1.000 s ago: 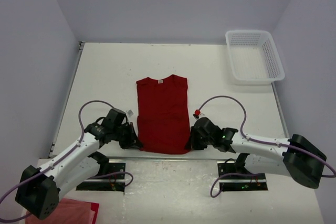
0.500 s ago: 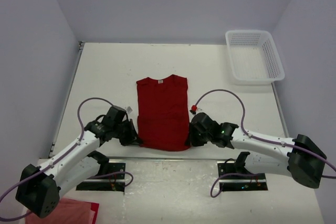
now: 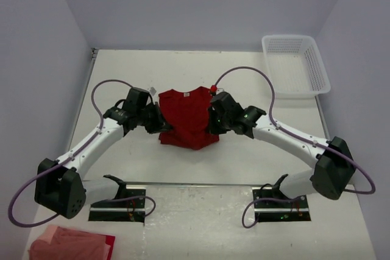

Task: Fold and stack the t-shirts
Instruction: Fold the long partially folded tshirt into a neat square

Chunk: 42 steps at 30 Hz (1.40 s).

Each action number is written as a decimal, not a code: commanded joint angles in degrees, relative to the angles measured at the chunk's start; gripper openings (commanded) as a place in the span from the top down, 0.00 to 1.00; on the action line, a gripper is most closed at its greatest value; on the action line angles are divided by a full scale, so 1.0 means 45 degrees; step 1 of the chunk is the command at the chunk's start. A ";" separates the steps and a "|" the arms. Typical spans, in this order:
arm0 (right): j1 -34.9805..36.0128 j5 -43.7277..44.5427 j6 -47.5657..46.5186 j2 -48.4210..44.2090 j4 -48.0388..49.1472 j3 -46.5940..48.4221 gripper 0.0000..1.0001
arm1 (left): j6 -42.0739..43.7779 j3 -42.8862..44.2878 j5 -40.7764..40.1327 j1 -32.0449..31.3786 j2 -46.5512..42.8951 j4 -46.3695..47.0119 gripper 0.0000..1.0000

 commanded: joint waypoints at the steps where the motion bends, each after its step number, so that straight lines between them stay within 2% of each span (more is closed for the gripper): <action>1: -0.0959 0.0027 -0.1232 0.0854 -0.0573 0.1455 1.00 | 0.0595 0.1302 0.0463 0.0971 0.0924 0.0847 1.00; 8: -0.2424 -0.0697 -0.2441 0.3021 -0.0887 0.4245 1.00 | 0.1065 0.3371 0.0814 0.2341 0.3033 0.1061 1.00; 14: -0.3966 -0.2354 -0.3204 0.6046 -0.1063 0.7118 1.00 | 0.0928 0.5458 0.1011 0.2967 0.6215 0.2230 1.00; 15: -0.4375 -0.2550 -0.3322 0.6554 -0.1063 0.7548 1.00 | 0.0986 0.5909 0.0991 0.3025 0.7380 0.2408 1.00; 16: -0.4572 -0.2900 -0.3497 0.7700 -0.1083 0.8635 0.99 | 0.1084 0.6455 0.0914 0.3181 0.8107 0.2390 1.00; 17: -0.4806 -0.3155 -0.3905 0.8292 -0.1063 0.9187 0.92 | 0.1201 0.7427 0.0507 0.3279 0.8752 0.2467 1.00; 18: -0.5176 -0.3216 -0.3948 0.8955 -0.1237 0.9811 0.80 | 0.1299 0.7708 0.0522 0.3318 0.9745 0.2874 0.96; 19: -0.5334 -0.3216 -0.4064 1.0296 -0.1606 1.1538 0.50 | 0.1493 0.7962 0.0696 0.3338 1.0238 0.3787 0.86; 20: -0.5510 -0.3100 -0.4510 1.0792 -0.1900 1.2349 0.45 | 0.1456 0.8641 -0.0191 0.3358 1.0823 0.3719 0.80; 21: -0.5550 -0.2480 -0.4863 1.1300 -0.1942 1.3265 0.35 | 0.1591 0.8551 -0.0432 0.3339 1.0810 0.4704 0.68; 22: -0.5589 -0.2358 -0.5079 1.1305 -0.2000 1.3565 0.32 | 0.1766 0.8550 -0.0435 0.3300 1.0713 0.5410 0.62; 24: -0.5707 -0.1949 -0.5431 1.1053 -0.1362 1.3569 0.28 | 0.2137 0.8784 -0.1137 0.3241 1.0206 0.5553 0.55; 25: -0.5784 -0.2043 -0.5877 1.0858 -0.1144 1.3355 0.19 | 0.2835 0.8881 -0.1273 0.3221 0.9895 0.5921 0.50; 26: -0.5920 -0.2006 -0.5959 1.0663 -0.1083 1.3430 0.18 | 0.2958 0.8902 -0.2493 0.3202 0.9176 0.5732 0.48; 27: -0.6018 -0.1889 -0.5921 1.0603 -0.1160 1.3528 0.16 | 0.3134 0.8786 -0.2776 0.3221 0.8782 0.5710 0.43; 28: -0.6077 -0.1907 -0.5785 1.0564 -0.1432 1.3761 0.16 | 0.3503 0.8553 -0.2972 0.3202 0.8392 0.5729 0.27; 29: -0.6155 -0.1753 -0.5687 1.0563 -0.1724 1.3860 0.16 | 0.3545 0.8396 -0.3554 0.3163 0.7653 0.5691 0.18; 30: -0.6156 -0.1442 -0.5551 1.0215 -0.1863 1.3706 0.16 | 0.3642 0.8239 -0.3695 0.3066 0.7336 0.5517 0.15; 32: -0.6118 -0.1728 -0.5393 0.9765 -0.1845 1.2789 0.16 | 0.3566 0.7888 -0.4591 0.2891 0.6634 0.5106 0.14; 34: -0.6059 -0.2081 -0.5161 0.8926 -0.1203 1.1502 0.16 | 0.3545 0.7246 -0.4246 0.2811 0.6455 0.5454 0.17; 35: -0.6078 -0.2528 -0.5120 0.8691 -0.0987 1.1091 0.17 | 0.3526 0.7184 -0.2735 0.2850 0.6744 0.5650 0.21; 37: -0.6097 -0.3352 -0.5023 0.8629 -0.1062 1.0872 0.17 | 0.3351 0.7571 -0.0275 0.2889 0.7427 0.5730 0.36; 38: -0.6078 -0.3430 -0.5080 0.8823 -0.1315 1.1085 0.17 | 0.3370 0.7748 0.0456 0.2831 0.8243 0.5691 0.39; 39: -0.6078 -0.3528 -0.5120 0.9038 -0.1820 1.1571 0.17 | 0.3331 0.7885 0.0870 0.2850 0.8560 0.5671 0.39; 40: -0.6097 -0.3490 -0.5120 0.9388 -0.1883 1.1691 0.17 | 0.3215 0.7983 0.1164 0.2831 0.8815 0.5671 0.33; 42: -0.6175 -0.3683 -0.5217 0.9799 -0.2465 1.2487 0.17 | 0.3252 0.8100 0.1187 0.2831 0.9363 0.5671 0.30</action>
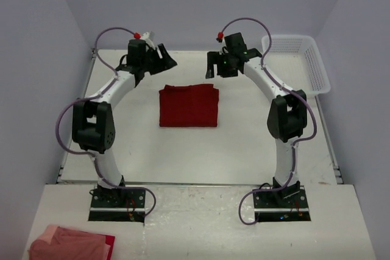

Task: Fold and stack the t-shirts
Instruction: Fold the long partially folded tshirt into a neat square

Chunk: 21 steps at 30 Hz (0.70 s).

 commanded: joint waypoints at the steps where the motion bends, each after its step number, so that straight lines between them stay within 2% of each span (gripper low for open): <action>1: -0.0119 -0.1162 0.0013 0.0867 -0.0963 0.1302 0.18 | 0.0241 -0.0001 0.1144 -0.0064 0.1286 -0.0449 0.30; 4: -0.0470 -0.2063 0.0461 0.1629 -0.1198 0.2083 0.22 | 0.0494 0.0466 0.0382 -0.0084 0.2007 -0.1111 0.30; 9: -0.0725 -0.2475 0.0893 0.2979 -0.2075 0.3429 0.33 | 0.0495 0.0313 0.0184 -0.0084 0.2186 -0.1172 0.30; 13: -0.0861 -0.3236 0.1340 0.3566 -0.2039 0.3355 0.37 | 0.0671 0.0176 0.0066 -0.0084 0.1855 -0.1113 0.30; 17: -0.0940 -0.3919 0.1674 0.4015 -0.1844 0.3393 0.48 | 0.0710 -0.0058 0.0027 -0.0103 0.1407 -0.1016 0.30; 21: -0.0940 -0.4545 0.1928 0.4192 -0.1357 0.3180 0.52 | 0.0730 -0.0235 0.0028 -0.0084 0.1249 -0.0977 0.30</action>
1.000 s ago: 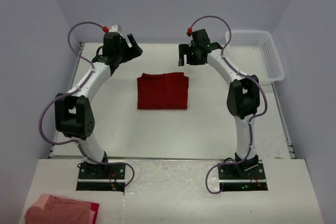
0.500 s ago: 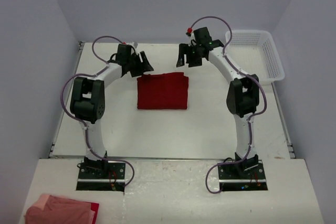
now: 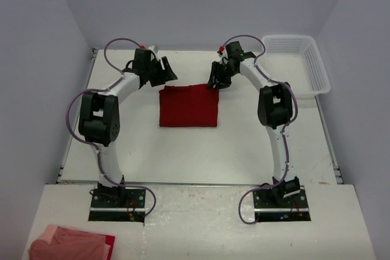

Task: Fold and stack the t-shirts
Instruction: Fold the long partially folded tshirt into a neat square, then smooth out wrinkles on the folded tshirt

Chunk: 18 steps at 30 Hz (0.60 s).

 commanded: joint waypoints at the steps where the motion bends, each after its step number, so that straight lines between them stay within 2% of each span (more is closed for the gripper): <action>1: -0.0007 -0.1005 0.0505 -0.0083 0.0413 0.0255 0.54 | 0.0390 -0.0167 -0.0108 -0.0026 -0.0845 0.0359 0.30; 7: -0.0065 -0.0790 0.0583 0.0190 0.0472 0.0547 0.62 | 0.0468 -0.0206 -0.0011 -0.0045 -0.0708 0.0359 0.30; 18: -0.0397 -0.0517 0.0779 0.0542 0.0433 0.0919 0.64 | 0.0468 -0.0459 -0.0479 -0.0084 -0.0787 0.0027 0.30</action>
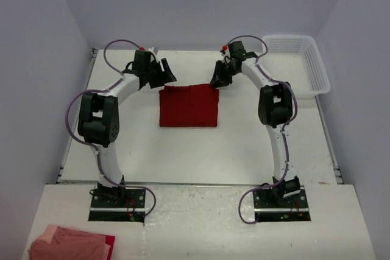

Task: Fold and stack the t-shirts
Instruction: Smooth out wrinkles on the folded tshirt

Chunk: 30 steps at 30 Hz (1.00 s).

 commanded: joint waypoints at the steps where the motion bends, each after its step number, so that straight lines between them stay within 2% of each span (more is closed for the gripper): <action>1: -0.0160 -0.0133 0.0196 0.0095 0.0151 0.0584 0.71 | 0.0444 -0.0135 -0.0324 -0.0104 -0.0418 -0.0050 0.30; 4: -0.0180 -0.0211 0.0176 0.0174 0.0151 0.0681 0.89 | 0.0502 0.0099 -0.0500 -0.0201 -0.0124 -0.0323 0.30; 9: -0.0199 -0.0173 0.0059 0.0194 0.0151 0.0740 1.00 | 0.0814 0.0587 -0.1356 -0.0435 0.0286 -0.0831 0.30; 21: -0.0316 -0.0153 0.0157 0.0135 0.0366 0.0603 1.00 | 0.1147 0.0706 -0.3662 -0.0943 0.0345 -0.1847 0.29; 30: -0.0355 -0.0114 0.0176 0.0018 0.0425 0.0564 1.00 | 0.1225 0.1193 -0.4191 -0.0944 0.1165 -0.2004 0.29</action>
